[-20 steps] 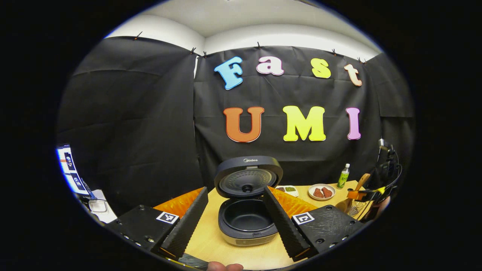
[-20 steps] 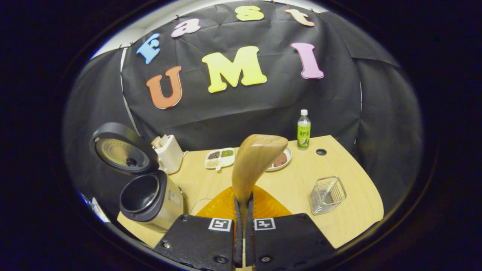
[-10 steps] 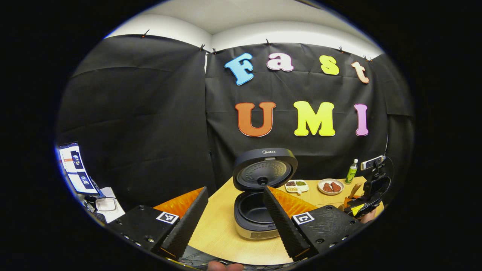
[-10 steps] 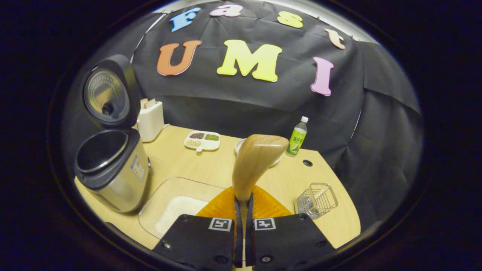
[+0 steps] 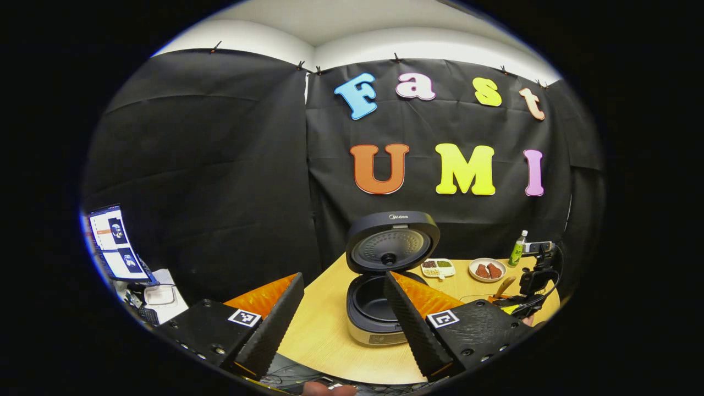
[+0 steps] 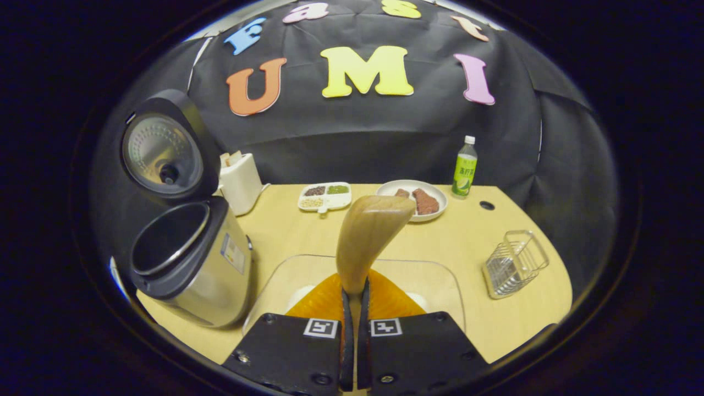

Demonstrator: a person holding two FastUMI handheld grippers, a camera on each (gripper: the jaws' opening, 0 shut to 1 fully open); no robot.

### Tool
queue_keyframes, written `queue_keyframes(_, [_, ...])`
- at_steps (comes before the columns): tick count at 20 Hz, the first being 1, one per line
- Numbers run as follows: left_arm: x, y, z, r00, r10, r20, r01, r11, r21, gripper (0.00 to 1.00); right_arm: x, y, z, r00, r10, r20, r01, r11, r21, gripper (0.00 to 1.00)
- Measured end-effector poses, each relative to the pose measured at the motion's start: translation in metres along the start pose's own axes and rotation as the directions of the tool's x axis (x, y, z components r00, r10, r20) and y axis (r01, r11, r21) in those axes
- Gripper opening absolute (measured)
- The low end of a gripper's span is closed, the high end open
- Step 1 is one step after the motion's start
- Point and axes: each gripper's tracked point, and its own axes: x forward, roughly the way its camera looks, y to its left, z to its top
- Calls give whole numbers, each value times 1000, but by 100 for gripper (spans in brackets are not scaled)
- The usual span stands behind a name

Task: Close the left gripper, press the button to open the rice cooker; take a wooden spoon from the chopstick holder with the right hand, scoop a spoonful of rice and pour it into the rice cooker, then put the wooden spoon back into the chopstick holder.

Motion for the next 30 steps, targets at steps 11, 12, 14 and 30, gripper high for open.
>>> queue_keyframes(11, [-8,-8,-3,999,34,-14,-34,999,2,94,11,7,-6,972,222,-76,-149,834,531,8])
queue_keyframes(12, [-8,-11,-2,999,31,-14,-31,999,5,94,10,1,-9,969,234,-78,-146,799,584,8])
queue_keyframes(14, [-7,-22,-3,1000,23,-17,-23,1000,17,94,8,-11,-9,963,259,-68,-151,734,663,8])
queue_keyframes(30, [-13,-47,-25,996,76,-52,-80,994,-80,95,-61,-61,105,926,349,143,-332,576,747,8])
